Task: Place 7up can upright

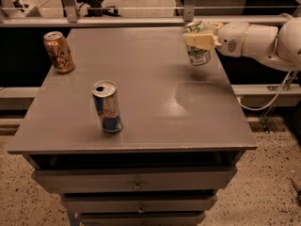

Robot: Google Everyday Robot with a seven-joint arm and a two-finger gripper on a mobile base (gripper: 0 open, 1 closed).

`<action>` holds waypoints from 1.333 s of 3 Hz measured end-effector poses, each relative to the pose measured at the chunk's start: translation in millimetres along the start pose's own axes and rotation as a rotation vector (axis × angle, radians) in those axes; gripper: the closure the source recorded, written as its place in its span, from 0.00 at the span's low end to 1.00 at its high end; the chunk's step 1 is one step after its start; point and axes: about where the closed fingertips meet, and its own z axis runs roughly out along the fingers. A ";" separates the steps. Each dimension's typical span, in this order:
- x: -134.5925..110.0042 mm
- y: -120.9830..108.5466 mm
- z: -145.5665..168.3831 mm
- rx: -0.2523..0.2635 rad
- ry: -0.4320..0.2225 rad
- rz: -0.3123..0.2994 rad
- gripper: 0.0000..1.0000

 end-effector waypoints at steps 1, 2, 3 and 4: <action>2.6 5.0 -14.8 -0.032 -0.059 0.007 1.00; 4.2 17.9 -20.4 -0.091 -0.144 -0.009 1.00; 7.2 34.4 -23.7 -0.148 -0.218 -0.044 1.00; 15.2 55.2 -25.5 -0.201 -0.256 -0.098 0.82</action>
Offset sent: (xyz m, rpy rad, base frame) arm -0.0461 -0.0103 -0.0013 0.1953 -0.1638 0.1595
